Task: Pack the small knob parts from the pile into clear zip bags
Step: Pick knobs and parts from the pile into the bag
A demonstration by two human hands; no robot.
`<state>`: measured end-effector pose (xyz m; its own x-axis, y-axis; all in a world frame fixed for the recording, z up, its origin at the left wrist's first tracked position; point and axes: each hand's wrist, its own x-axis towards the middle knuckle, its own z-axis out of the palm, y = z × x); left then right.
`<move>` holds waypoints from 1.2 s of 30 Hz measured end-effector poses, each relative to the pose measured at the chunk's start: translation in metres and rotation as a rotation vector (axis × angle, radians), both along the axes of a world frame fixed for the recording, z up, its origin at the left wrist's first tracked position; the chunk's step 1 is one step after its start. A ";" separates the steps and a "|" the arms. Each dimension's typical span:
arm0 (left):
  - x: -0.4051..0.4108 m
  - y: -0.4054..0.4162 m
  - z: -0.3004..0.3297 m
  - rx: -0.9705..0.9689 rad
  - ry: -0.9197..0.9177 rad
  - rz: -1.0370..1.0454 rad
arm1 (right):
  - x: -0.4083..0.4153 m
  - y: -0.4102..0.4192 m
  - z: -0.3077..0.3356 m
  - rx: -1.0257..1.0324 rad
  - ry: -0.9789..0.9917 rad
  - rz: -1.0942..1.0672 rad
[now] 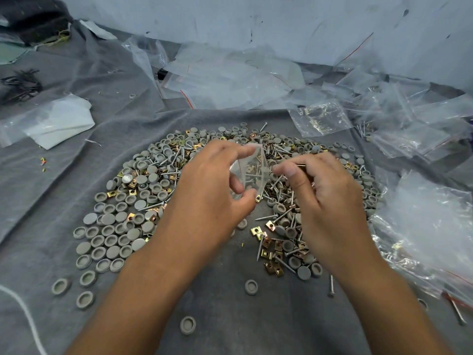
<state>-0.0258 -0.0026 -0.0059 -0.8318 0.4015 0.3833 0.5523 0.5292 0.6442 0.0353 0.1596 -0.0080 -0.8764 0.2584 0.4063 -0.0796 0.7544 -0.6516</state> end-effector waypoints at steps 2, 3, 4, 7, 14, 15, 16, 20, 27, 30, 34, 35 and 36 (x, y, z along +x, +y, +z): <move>0.000 -0.001 0.000 0.002 0.004 0.014 | 0.002 0.011 -0.004 0.013 -0.225 0.080; 0.000 -0.001 0.000 0.000 0.006 0.016 | 0.004 0.015 -0.007 0.055 -0.329 0.112; 0.000 -0.001 0.000 -0.004 0.007 0.016 | 0.005 0.017 -0.010 0.117 -0.411 0.138; 0.000 0.000 0.000 -0.002 0.010 0.012 | 0.006 0.014 -0.016 0.263 -0.520 0.181; 0.000 0.000 0.000 0.020 0.014 0.010 | -0.001 -0.007 -0.028 0.484 -0.429 0.147; 0.000 0.000 0.000 0.022 0.015 0.009 | -0.001 -0.009 -0.029 0.487 -0.409 0.150; -0.001 0.000 0.000 0.021 0.014 0.008 | -0.001 -0.010 -0.029 0.472 -0.397 0.145; -0.001 -0.001 -0.001 0.007 0.018 0.009 | -0.002 -0.007 -0.026 0.235 -0.371 0.122; -0.001 0.000 -0.002 0.005 0.016 0.003 | 0.000 0.003 0.004 -0.494 0.026 0.170; -0.001 0.002 -0.003 0.004 0.029 -0.014 | -0.002 -0.005 0.008 -0.289 0.230 0.147; 0.000 0.004 -0.004 -0.005 0.046 -0.018 | -0.006 -0.016 0.001 0.078 0.271 0.062; -0.001 0.004 -0.005 -0.007 0.043 -0.019 | -0.007 -0.016 0.000 0.096 0.273 0.051; -0.001 0.003 -0.005 -0.012 0.043 -0.019 | -0.007 -0.015 0.000 0.099 0.271 0.054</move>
